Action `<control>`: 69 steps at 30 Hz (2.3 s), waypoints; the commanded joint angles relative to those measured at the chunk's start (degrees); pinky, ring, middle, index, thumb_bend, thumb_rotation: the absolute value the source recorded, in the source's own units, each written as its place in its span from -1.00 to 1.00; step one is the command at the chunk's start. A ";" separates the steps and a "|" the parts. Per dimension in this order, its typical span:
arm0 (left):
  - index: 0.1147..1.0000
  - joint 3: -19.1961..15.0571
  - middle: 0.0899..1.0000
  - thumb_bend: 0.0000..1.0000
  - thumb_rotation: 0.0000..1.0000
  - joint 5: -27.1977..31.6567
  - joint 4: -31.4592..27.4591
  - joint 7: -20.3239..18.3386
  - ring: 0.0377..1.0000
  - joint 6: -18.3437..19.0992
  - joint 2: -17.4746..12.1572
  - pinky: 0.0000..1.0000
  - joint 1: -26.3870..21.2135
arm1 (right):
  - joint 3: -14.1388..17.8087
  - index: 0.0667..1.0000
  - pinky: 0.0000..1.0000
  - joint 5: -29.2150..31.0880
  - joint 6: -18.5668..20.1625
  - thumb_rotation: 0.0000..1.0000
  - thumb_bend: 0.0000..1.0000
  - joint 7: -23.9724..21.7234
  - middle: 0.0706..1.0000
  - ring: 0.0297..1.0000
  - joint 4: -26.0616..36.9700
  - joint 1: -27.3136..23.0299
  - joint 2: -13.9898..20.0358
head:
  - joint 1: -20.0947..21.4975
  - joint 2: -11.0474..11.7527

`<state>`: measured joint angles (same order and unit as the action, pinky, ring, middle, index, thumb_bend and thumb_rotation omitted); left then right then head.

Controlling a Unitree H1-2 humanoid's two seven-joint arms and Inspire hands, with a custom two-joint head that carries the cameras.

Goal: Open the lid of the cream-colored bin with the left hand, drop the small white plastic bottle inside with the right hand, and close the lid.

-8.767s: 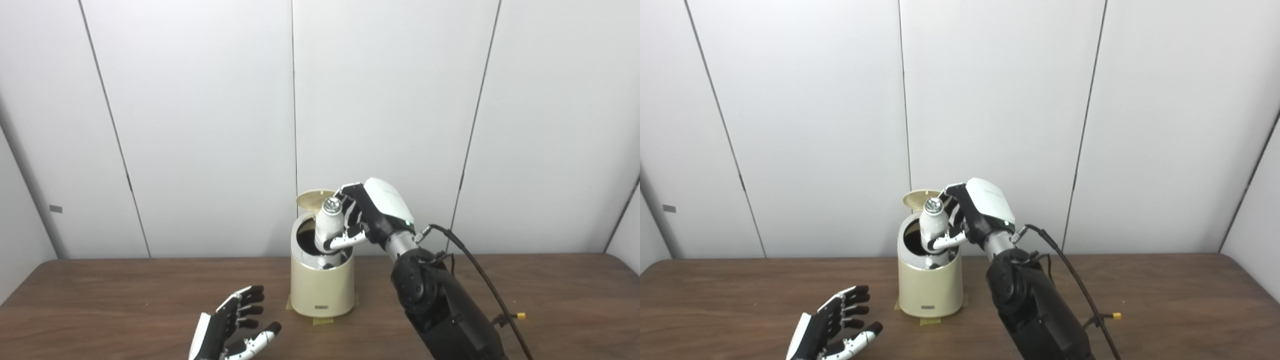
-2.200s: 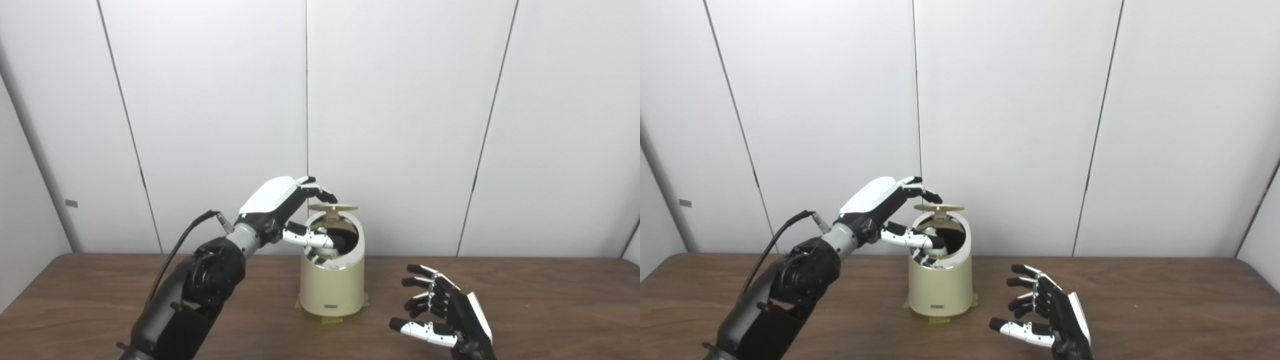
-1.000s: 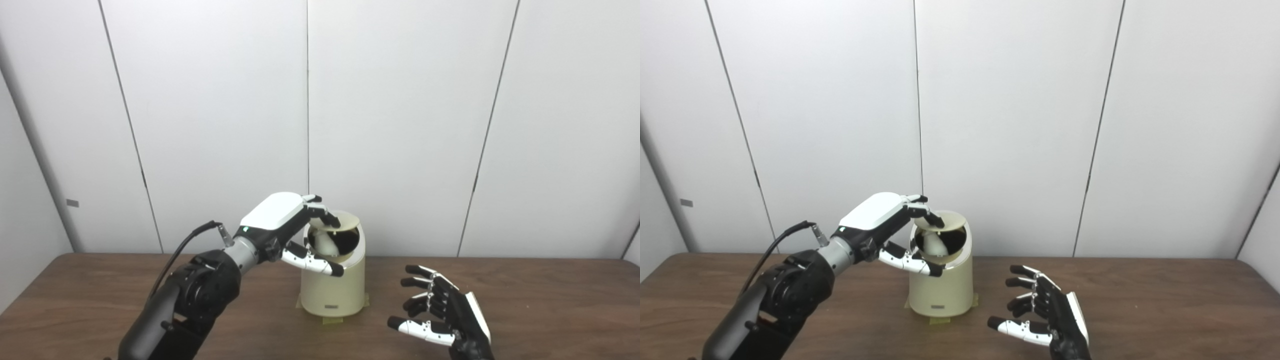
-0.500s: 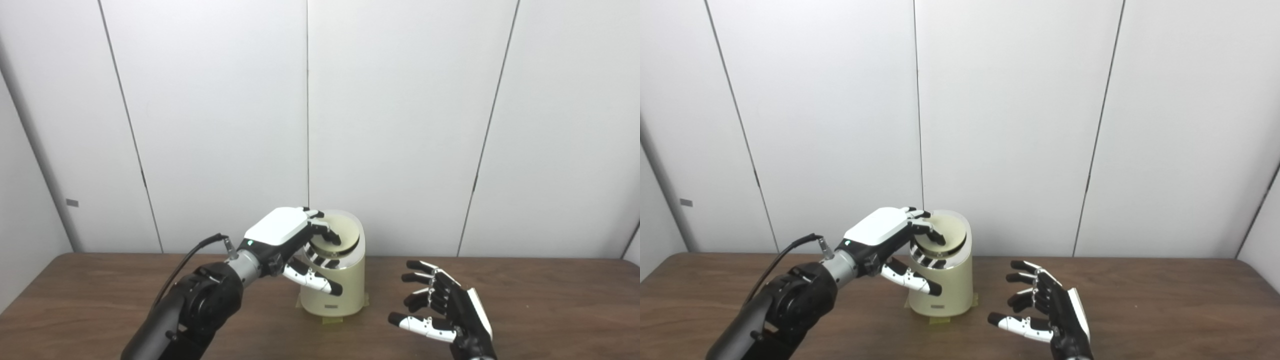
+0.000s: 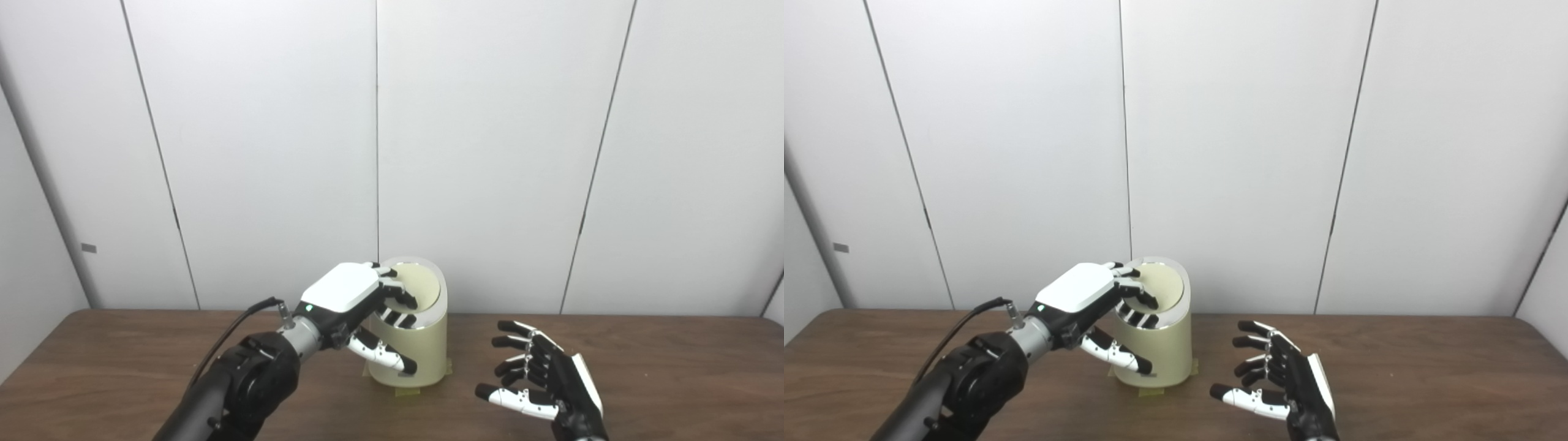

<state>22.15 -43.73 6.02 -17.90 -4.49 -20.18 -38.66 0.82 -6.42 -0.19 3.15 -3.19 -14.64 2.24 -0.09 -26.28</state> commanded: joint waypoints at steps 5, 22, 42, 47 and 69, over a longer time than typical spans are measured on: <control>0.40 1.76 0.43 0.88 -0.11 -2.75 1.06 -0.03 0.84 -0.38 -0.37 0.95 -0.25 | 0.03 0.39 -0.22 0.12 -0.80 -0.85 0.53 0.16 0.29 -0.09 2.67 -1.64 0.02 | 0.02 -0.29; 0.41 -0.66 0.44 0.80 -0.01 -1.35 -1.28 3.93 0.83 -0.49 0.28 1.00 1.12 | 0.21 0.40 -0.23 -0.18 -0.27 -0.82 0.50 0.59 0.30 -0.05 3.13 -1.46 -0.05 | 0.07 -0.38; 0.74 -20.60 0.72 0.45 -0.34 25.42 -11.96 14.02 0.72 0.21 10.57 0.57 16.52 | 0.48 0.38 -0.21 0.31 -0.83 -0.82 0.49 0.31 0.27 -0.04 2.16 -1.39 0.76 | -0.55 -0.47; 0.65 -23.59 0.62 0.43 -0.38 33.39 -14.14 13.86 0.57 1.13 11.66 0.44 21.94 | 0.73 0.39 -0.18 0.64 0.14 -0.83 0.50 0.14 0.29 0.02 3.13 -0.88 1.04 | -0.94 -0.80; 0.51 -25.22 0.32 0.39 -0.50 38.31 -7.80 15.93 0.21 1.50 13.02 0.05 26.69 | 1.05 0.41 0.02 0.24 -1.26 -0.69 0.54 0.03 0.40 0.14 4.79 1.17 2.65 | -1.13 -2.50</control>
<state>-3.13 -5.85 -1.11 -2.46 -1.77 -6.94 -10.61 1.63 -6.08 0.96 2.91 -0.25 -11.86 4.53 -1.14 -28.74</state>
